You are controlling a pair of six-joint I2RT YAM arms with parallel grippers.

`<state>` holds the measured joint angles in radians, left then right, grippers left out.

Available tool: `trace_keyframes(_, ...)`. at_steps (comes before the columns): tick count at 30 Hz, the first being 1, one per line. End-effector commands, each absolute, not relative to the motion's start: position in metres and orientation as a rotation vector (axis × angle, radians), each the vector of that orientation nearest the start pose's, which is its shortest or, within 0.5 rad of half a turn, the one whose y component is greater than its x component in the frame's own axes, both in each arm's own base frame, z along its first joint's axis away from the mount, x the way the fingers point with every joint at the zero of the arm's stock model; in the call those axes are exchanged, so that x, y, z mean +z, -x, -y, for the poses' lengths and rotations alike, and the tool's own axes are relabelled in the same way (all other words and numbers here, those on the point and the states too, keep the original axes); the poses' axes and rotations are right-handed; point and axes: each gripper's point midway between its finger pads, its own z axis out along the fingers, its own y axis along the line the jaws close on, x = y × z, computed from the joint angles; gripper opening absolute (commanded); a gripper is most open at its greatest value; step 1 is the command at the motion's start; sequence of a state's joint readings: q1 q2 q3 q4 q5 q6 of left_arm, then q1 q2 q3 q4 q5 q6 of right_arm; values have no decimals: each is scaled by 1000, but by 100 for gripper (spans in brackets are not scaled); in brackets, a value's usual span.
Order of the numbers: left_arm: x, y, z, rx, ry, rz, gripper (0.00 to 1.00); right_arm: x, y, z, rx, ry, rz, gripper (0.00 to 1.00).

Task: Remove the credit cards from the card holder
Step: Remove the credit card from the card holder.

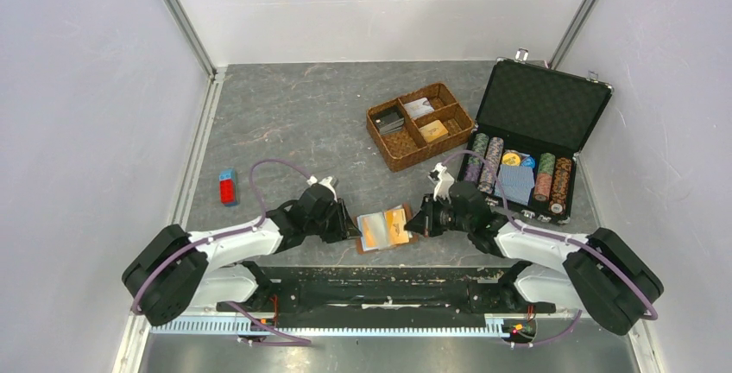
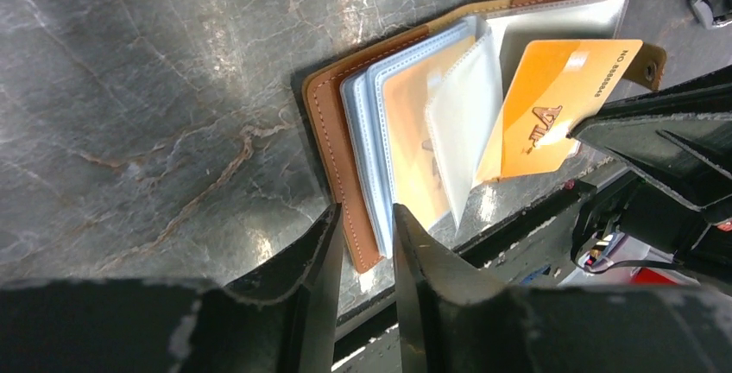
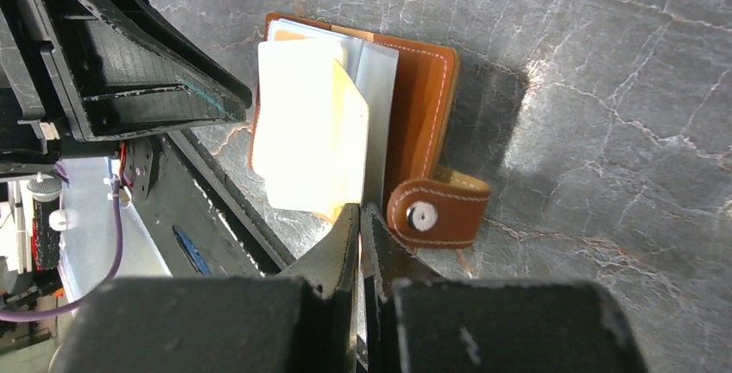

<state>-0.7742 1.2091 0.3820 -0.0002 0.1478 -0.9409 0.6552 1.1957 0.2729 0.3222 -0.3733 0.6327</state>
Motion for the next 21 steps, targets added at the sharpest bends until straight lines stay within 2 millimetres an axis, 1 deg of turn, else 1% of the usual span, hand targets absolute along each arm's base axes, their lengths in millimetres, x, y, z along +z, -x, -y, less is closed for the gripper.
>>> trace_keyframes(1,56,-171,244,-920,80,-2542,38,71,-185,-250,1129,365,-2248,0)
trace_keyframes(6,96,-176,254,-983,1,-2468,47,96,-189,-253,1120,459,-2196,0)
trace_keyframes(9,117,-180,256,-975,-69,-2430,51,105,-191,-252,1092,505,-2188,0)
trace_keyframes(14,133,-186,255,-921,-179,-2404,57,111,-189,-252,1090,540,-2179,0)
trace_keyframes(17,140,-186,262,-943,-252,-2390,58,117,-185,-255,1125,588,-2151,0)
trace_keyframes(21,159,-182,273,-1011,-372,-2351,59,134,-168,-265,1244,735,-2078,0)
